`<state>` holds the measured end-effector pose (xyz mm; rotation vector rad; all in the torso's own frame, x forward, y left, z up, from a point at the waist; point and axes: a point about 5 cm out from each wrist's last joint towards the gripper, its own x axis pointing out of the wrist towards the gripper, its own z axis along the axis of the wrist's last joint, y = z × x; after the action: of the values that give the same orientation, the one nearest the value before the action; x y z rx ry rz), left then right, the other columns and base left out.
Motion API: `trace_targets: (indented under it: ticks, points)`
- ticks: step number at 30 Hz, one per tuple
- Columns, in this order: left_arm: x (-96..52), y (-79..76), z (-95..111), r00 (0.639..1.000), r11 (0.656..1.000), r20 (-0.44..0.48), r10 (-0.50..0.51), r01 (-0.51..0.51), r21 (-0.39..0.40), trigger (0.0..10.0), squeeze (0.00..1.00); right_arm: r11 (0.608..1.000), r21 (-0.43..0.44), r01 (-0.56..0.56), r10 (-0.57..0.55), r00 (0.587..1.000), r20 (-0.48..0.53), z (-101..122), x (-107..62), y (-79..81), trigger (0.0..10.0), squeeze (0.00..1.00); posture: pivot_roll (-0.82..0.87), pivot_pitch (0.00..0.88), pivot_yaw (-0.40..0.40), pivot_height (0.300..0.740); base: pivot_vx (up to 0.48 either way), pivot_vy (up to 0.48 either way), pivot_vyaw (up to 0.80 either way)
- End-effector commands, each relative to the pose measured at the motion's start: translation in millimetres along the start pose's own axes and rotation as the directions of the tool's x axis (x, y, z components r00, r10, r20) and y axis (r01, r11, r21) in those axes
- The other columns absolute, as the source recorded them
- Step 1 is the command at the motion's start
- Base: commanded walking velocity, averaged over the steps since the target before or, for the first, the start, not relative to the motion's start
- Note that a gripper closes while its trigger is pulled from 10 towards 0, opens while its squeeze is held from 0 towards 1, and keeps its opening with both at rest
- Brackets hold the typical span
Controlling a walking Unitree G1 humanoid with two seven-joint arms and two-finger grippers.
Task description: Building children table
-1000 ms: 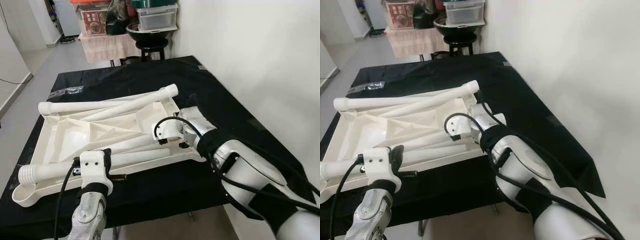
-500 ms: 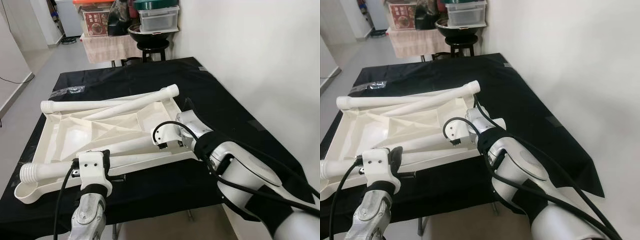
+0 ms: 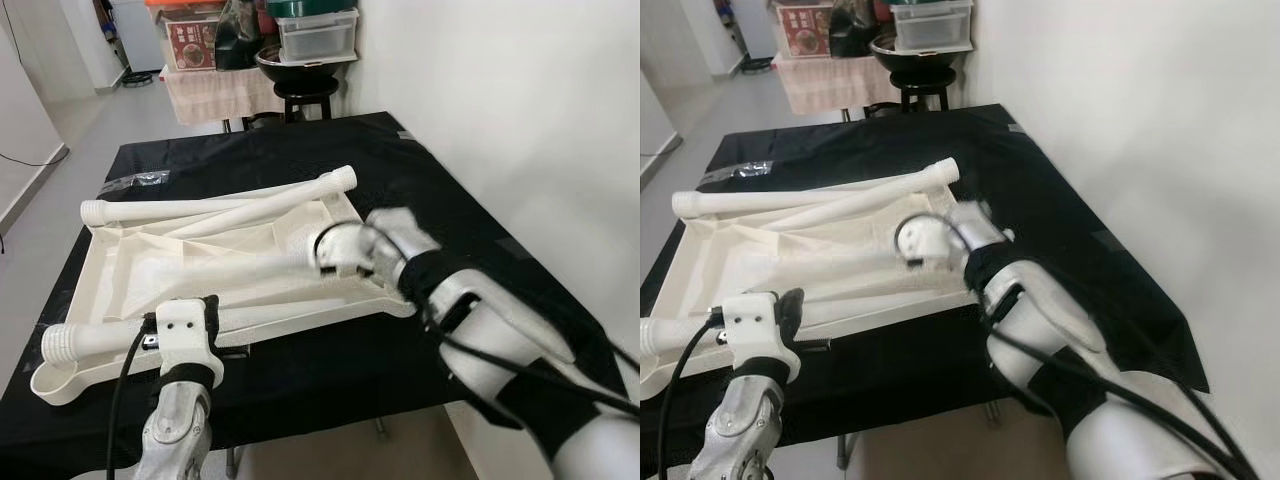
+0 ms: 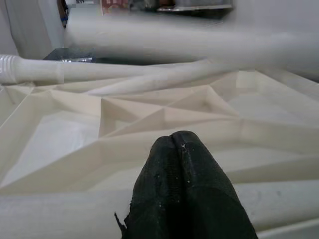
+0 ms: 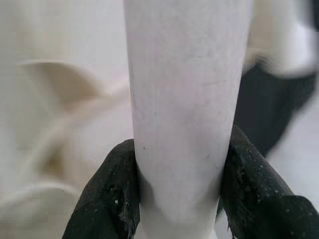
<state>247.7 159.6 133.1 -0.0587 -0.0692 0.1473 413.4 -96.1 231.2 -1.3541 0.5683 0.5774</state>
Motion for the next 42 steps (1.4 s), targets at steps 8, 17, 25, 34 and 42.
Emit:
trace_targets:
  ticks: [8, 17, 25, 34, 42]
  points:
    - [9.9, -1.2, 16.4, 0.997, 0.999, 0.064, -0.052, 0.053, -0.007, 10.0, 0.00, 0.969, 0.245, -0.008, -0.030, 0.988, 0.152, -1.6, -9.4, -14.4, 0.0, 0.00, -0.10, 0.000, 0.025, 0.740, 0.000, 0.000, 0.00]
    - [30.1, -4.3, 95.4, 0.918, 0.944, 0.359, -0.168, 0.255, -0.211, 10.0, 1.00, 0.848, 0.502, -0.171, -0.193, 0.783, 0.592, 36.4, -15.5, -8.8, 10.0, 0.00, -0.08, 0.000, 0.028, 0.740, 0.000, 0.000, 0.00]
    - [38.9, 1.6, 132.1, 0.871, 0.904, 0.469, -0.148, 0.312, -0.293, 10.0, 1.00, 0.874, 0.472, -0.120, -0.304, 0.622, 0.722, 50.1, -17.3, 12.6, 10.0, 0.00, -0.08, 0.000, 0.045, 0.740, 0.000, 0.000, 0.00]
    - [41.3, -4.2, 136.8, 0.853, 0.890, 0.477, -0.212, 0.370, -0.265, 10.0, 1.00, 0.895, 0.425, -0.134, -0.270, 0.594, 0.757, 57.3, -15.5, 30.2, 10.0, 0.00, -0.08, 0.000, 0.054, 0.740, 0.000, 0.000, 0.00]
    - [42.2, -9.9, 149.2, 0.806, 0.882, 0.501, -0.316, 0.444, -0.158, 10.0, 1.00, 0.922, 0.356, -0.155, -0.214, 0.562, 0.799, 72.9, -14.7, 51.6, 10.0, 0.00, -0.10, 0.000, 0.063, 0.740, 0.000, 0.000, 0.00]
